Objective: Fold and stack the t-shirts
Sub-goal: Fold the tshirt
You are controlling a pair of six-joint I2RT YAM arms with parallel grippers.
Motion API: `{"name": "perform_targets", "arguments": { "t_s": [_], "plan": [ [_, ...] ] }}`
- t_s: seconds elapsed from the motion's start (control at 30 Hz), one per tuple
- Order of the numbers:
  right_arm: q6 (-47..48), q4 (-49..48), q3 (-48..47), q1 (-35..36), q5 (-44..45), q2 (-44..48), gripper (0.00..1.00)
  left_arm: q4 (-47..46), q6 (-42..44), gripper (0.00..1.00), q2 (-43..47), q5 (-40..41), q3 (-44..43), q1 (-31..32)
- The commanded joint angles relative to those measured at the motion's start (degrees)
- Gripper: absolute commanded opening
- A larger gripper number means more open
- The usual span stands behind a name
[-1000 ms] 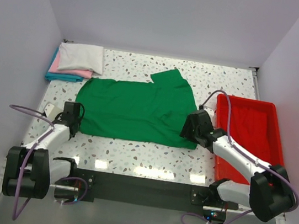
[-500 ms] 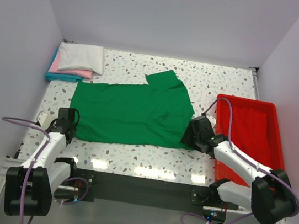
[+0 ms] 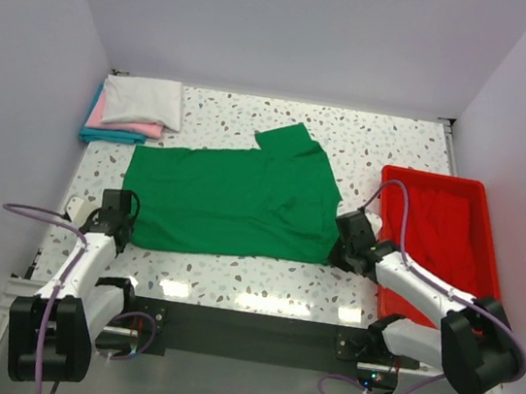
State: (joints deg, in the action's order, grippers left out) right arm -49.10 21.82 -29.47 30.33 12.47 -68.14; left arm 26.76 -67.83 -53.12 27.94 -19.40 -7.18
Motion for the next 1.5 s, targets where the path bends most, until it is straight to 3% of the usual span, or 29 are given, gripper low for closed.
{"name": "perform_targets", "arguments": {
  "t_s": [0.0, 0.4, 0.47, 0.57, 0.6, 0.63, 0.7, 0.73, 0.83, 1.03, 1.17, 1.27, 1.37, 1.47],
  "plan": [
    [-2.14, 3.13, -0.23, -0.09, 2.38, 4.39, 0.0, 3.11, 1.74, 0.0, 1.09, 2.11, -2.49, -1.17],
    [-5.65, 24.48, -1.11, -0.18, 1.6, 28.84, 0.0, 11.11, 2.79, 0.02, 6.71, 2.64, -6.26, -2.58],
    [-6.09, 25.89, -1.2, -0.18, 0.54, 31.56, 0.06, 12.69, 2.62, 0.12, 8.21, 2.47, -6.88, -2.57],
    [-6.09, 28.0, -1.73, -0.18, -0.16, 34.29, 0.21, 14.97, 2.44, 0.44, 9.88, 2.2, -8.02, -2.58],
    [-5.83, 28.27, -2.16, -0.09, -0.08, 34.91, 0.26, 15.25, 2.36, 0.6, 10.4, 2.12, -8.37, -2.58],
    [-4.96, 28.36, -2.6, -0.18, 0.01, 35.18, 0.38, 15.42, 2.62, 0.65, 11.37, 2.2, -9.25, -2.58],
    [-3.12, 26.53, -4.96, -0.09, 0.1, 34.48, 0.48, 14.02, 5.23, 0.77, 12.16, 2.03, -11.7, -2.58],
    [-0.58, 25.91, -6.11, -0.09, 0.36, 33.43, 0.57, 13.41, 6.3, 0.8, 12.17, 1.68, -12.76, -2.58],
    [5.65, 21.36, -12.26, -0.18, 0.8, 25.54, 0.66, 7.71, 13.5, 0.88, 9.2, -1.21, -17.32, -2.49],
    [18.92, 8.96, -29.57, -0.09, -1.22, 1.73, 0.75, -6.28, 25.11, 0.91, -5.21, -10.19, -25.68, -2.31],
    [25.19, 5.34, -43.53, -1.41, -2.53, -16.72, 0.74, -12.68, 28.98, 0.86, -17.52, -8.7, -30.08, -0.12],
    [27.39, 2.35, -52.16, -4.21, -6.13, -28.39, 0.71, -14.72, 30.74, 0.74, -26.31, -8.43, -32.63, 0.68],
    [28.27, 1.56, -60.76, -7.46, -8.07, -36.77, 0.69, -15.6, 30.22, 0.64, -32.99, -8.61, -35.17, 0.85],
    [28.8, -0.64, -63.94, -8.53, -9.66, -41.19, 0.68, -16.74, 28.81, 0.6, -37.92, -8.43, -38.25, 1.29]
  ]
}}
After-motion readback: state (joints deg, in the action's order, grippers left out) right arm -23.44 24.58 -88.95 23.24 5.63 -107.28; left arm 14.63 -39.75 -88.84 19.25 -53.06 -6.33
